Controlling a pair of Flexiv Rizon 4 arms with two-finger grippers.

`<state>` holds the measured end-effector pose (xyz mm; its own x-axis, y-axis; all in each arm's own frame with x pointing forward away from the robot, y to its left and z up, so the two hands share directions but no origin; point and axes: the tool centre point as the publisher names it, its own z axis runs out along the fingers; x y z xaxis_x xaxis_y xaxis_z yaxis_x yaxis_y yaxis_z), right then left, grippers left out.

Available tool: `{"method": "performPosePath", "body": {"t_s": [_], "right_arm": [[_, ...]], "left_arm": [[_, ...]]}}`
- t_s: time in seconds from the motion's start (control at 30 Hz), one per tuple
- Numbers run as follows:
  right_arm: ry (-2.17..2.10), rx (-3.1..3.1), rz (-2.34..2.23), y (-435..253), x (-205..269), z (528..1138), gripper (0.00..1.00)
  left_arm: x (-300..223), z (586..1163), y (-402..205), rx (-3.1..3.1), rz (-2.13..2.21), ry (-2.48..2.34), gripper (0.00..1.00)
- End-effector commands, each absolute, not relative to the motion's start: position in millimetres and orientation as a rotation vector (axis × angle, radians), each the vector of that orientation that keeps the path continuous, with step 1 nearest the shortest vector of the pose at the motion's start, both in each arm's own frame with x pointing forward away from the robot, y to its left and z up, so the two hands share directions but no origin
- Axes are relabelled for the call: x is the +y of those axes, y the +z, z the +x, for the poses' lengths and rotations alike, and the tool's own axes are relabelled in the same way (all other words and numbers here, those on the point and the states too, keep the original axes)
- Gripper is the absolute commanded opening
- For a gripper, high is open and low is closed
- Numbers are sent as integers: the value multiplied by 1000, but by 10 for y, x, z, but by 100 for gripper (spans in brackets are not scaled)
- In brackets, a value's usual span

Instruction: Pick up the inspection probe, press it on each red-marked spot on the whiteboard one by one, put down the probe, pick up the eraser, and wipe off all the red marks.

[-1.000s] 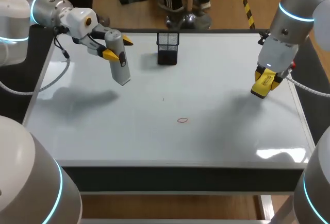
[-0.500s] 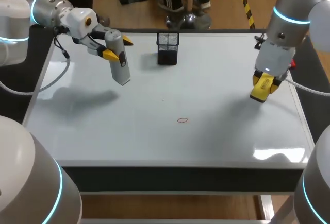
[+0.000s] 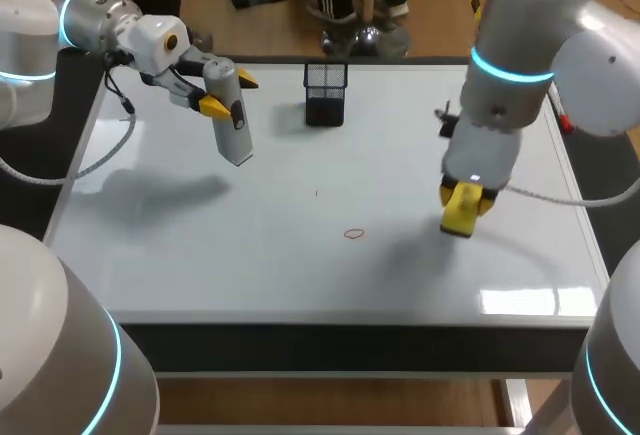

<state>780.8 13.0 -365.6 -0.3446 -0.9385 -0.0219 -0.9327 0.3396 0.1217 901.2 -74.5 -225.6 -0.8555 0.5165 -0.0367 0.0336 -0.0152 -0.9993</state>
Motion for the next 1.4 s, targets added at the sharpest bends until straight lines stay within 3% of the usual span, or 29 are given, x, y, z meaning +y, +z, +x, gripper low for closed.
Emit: {"method": "performPosePath", "body": {"t_s": [0.03,0.3,0.73,1.4], "right_arm": [[-111,-2502,1841,-3659,423,7572,0],[-33,-2351,2028,-3662,1051,7262,0],[-98,-2189,2198,-3839,1812,7323,0],[-125,-2119,2282,-4118,2192,7546,0]], "left_arm": [[-744,9022,-2250,-1920,-576,1932,0],[-744,9022,-2250,-1920,-576,1932,0],[-744,9022,-2250,-1920,-576,1932,0],[-744,9022,-2250,-1920,-576,1932,0]]}}
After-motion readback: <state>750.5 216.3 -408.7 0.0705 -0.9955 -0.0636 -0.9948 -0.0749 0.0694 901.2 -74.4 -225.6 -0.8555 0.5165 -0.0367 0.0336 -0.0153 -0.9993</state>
